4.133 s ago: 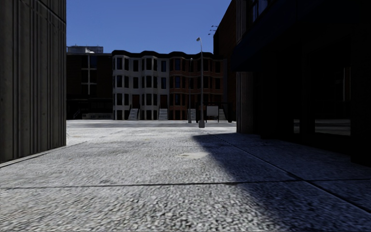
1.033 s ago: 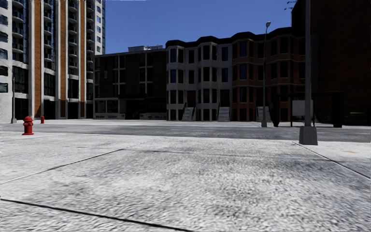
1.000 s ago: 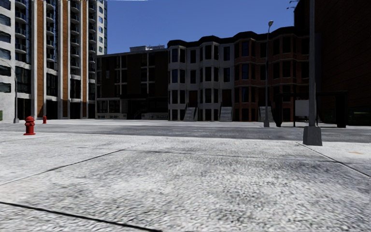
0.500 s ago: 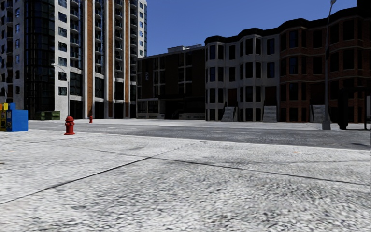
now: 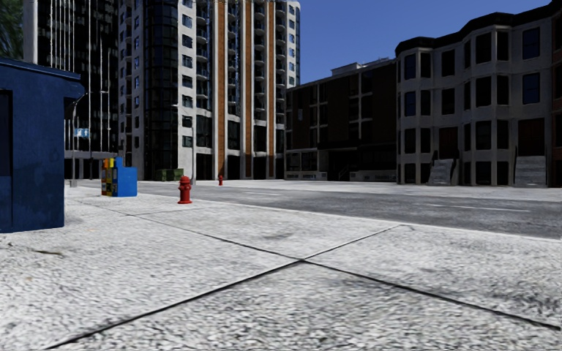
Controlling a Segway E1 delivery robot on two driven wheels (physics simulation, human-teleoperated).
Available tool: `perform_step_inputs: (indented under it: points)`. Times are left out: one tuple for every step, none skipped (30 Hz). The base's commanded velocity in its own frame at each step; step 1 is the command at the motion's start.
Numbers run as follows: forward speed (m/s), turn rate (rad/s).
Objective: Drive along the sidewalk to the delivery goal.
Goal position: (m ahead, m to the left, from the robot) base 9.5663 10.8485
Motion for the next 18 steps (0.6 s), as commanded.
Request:
perform_step_inputs:
  points:
    - [2.00, 0.68]
    - [2.00, 0.68]
    - [2.00, 0.68]
    - [2.00, 0.62]
    - [2.00, 0.61]
    - [2.00, 0.61]
    - [2.00, 0.61]
    - [2.00, 0.56]
    - [2.00, 0.47]
    - [2.00, 0.30]
    - [2.00, 0.12]
    - [2.00, 0.12]
    - [2.00, 0.04]
    - [2.00, 0.01]
    - [2.00, 0.00]
    - [2.00, 0.00]
    - [2.00, 0.00]
    - [2.00, 0.00]
